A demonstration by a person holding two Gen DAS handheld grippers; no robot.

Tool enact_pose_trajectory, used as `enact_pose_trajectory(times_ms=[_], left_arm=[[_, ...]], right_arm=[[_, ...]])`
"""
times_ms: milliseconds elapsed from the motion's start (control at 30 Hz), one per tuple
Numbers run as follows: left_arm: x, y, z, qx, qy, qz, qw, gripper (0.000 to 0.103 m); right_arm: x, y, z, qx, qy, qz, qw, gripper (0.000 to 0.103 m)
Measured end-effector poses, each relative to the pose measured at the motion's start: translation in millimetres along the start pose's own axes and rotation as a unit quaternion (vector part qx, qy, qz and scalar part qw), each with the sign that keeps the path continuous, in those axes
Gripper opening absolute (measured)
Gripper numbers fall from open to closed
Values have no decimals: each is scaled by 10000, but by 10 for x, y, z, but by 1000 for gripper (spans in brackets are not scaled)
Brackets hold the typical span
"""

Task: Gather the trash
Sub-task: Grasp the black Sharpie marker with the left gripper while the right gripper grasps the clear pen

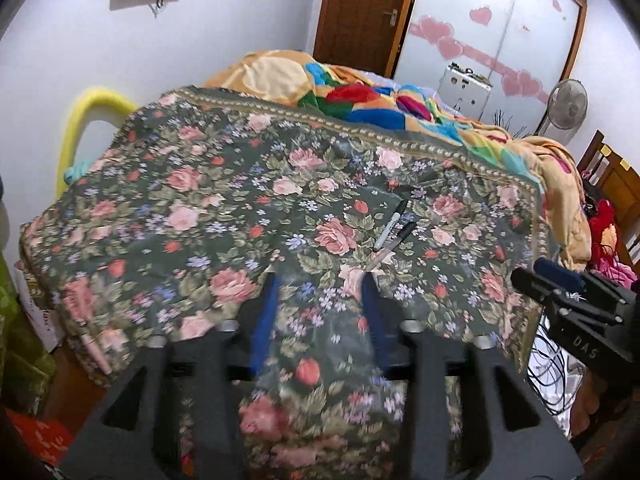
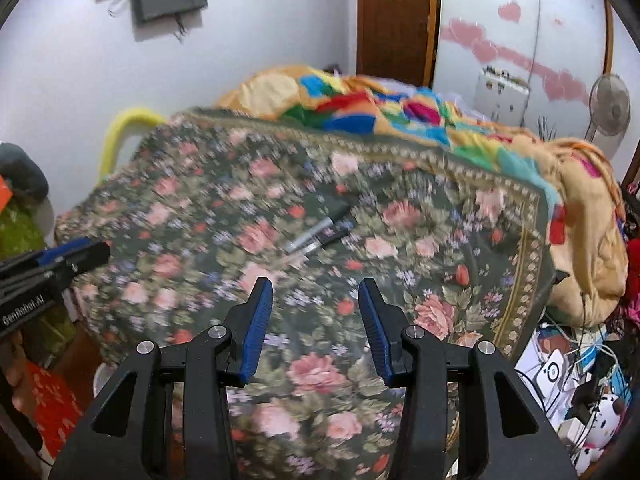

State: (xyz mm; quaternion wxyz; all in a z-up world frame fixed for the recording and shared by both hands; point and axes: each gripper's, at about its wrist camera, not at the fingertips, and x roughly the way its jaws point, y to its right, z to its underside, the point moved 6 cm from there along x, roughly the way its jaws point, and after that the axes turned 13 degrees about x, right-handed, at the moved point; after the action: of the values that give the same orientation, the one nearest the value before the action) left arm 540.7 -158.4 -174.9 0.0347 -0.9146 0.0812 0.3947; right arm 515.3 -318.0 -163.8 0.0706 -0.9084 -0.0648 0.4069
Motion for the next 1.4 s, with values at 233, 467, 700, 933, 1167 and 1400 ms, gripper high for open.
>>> enact_pose_trajectory(times_ms=[233,467,700,933,1167,1400], left_arm=[[635,-29,-113,19,-126,-19,9999,56],[1181,-151,-95,-4,-351,-81,9994,56],[1412,-324,1,-178,-464,-115,9987,56],[1483,-258,19,-45,-546,-39,9985,56],[1602,184,-109,472,-547,514,9961,56],[1988,698,-283,1051,-599,901,9886,41]], right_arm=[[766,224,-56,449,-602,-85,9971,58],[1534,190,-173,995,-1094,-292,9886,58],[1867,-8,-148,851,-1056,-131,9907,58],[1882,-60,1,245,-847,252,9958,42],[1734,205,50,-11,-847,293,9960,8],[1557,557,90,215,-740,285,9966,8]])
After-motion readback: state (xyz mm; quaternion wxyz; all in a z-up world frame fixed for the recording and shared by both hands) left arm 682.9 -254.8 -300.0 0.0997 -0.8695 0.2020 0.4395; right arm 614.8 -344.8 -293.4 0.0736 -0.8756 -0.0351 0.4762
